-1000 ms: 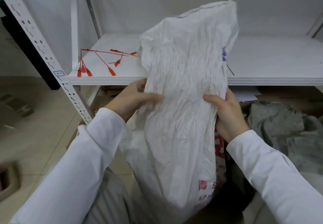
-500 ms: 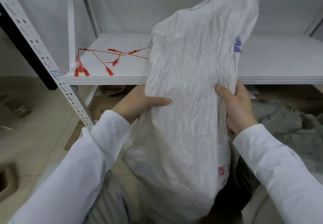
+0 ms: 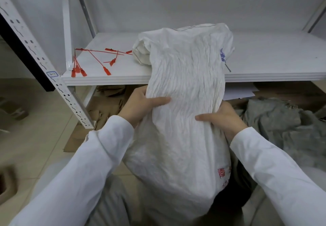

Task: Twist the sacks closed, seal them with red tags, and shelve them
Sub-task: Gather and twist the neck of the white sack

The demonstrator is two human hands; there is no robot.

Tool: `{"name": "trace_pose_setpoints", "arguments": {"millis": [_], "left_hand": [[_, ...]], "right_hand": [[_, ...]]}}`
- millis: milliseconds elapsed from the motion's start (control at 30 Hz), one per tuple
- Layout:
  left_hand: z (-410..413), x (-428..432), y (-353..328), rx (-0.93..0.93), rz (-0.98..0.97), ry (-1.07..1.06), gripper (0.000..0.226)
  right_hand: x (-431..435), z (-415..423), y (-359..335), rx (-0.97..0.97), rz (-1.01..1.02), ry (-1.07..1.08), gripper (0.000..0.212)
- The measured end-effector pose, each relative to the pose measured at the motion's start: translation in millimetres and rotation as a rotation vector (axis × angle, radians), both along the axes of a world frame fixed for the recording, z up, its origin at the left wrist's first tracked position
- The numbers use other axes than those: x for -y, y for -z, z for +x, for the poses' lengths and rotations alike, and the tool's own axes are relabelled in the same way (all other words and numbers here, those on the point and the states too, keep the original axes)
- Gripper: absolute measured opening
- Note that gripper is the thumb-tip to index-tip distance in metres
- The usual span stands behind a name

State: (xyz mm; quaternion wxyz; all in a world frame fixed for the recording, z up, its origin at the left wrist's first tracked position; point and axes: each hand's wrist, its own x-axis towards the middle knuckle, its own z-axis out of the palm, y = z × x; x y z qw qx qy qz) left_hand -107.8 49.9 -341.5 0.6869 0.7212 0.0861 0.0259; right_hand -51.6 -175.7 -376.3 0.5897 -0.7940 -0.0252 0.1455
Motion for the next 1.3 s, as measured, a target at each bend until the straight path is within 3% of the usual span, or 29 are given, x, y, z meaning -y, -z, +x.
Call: {"name": "trace_pose_setpoints", "arguments": {"millis": [67,233,467,567,633,700,833,900,1000,1133,1233,1300], "left_hand": [[0,4,1,-0.012,-0.016,0.041,0.030],[1,12,1,-0.022,-0.152,0.064,0.035],[-2,39,18,-0.010,-0.227,0.080,0.040],[-3,47,26,0.021,-0.210,0.003,0.036],[-3,50,31,0.043,-0.183,-0.050,0.040],[-3,53,32,0.078,-0.161,-0.077,0.042],[-9,61,30,0.185,0.068,-0.025,0.040],[-11,61,30,0.157,0.182,0.040,0.056],[-12,54,28,0.160,0.323,0.224,0.050],[-16,52,23,0.064,0.381,0.442,0.060],[-15,47,25,0.175,0.748,0.555,0.056],[-11,44,28,0.194,0.866,0.561,0.039]], "right_hand": [[1,0,2,-0.007,0.120,0.055,0.038],[-5,6,-2,-0.035,0.406,0.123,0.037],[-18,4,-4,0.046,0.508,0.157,0.028],[-28,-3,-2,-0.022,0.479,0.098,0.021],[-33,-8,-1,-0.112,0.493,0.010,0.035],[-34,-10,0,-0.085,0.500,-0.070,0.053],[-31,-17,5,0.084,0.398,-0.183,0.083],[-30,-20,9,0.120,0.389,-0.193,0.080],[-30,-19,10,0.118,0.454,-0.141,0.081],[-32,-21,9,0.089,0.456,-0.118,0.089],[-35,-22,10,0.101,0.385,-0.108,0.096],[-36,-22,11,0.104,0.362,-0.094,0.098]]}}
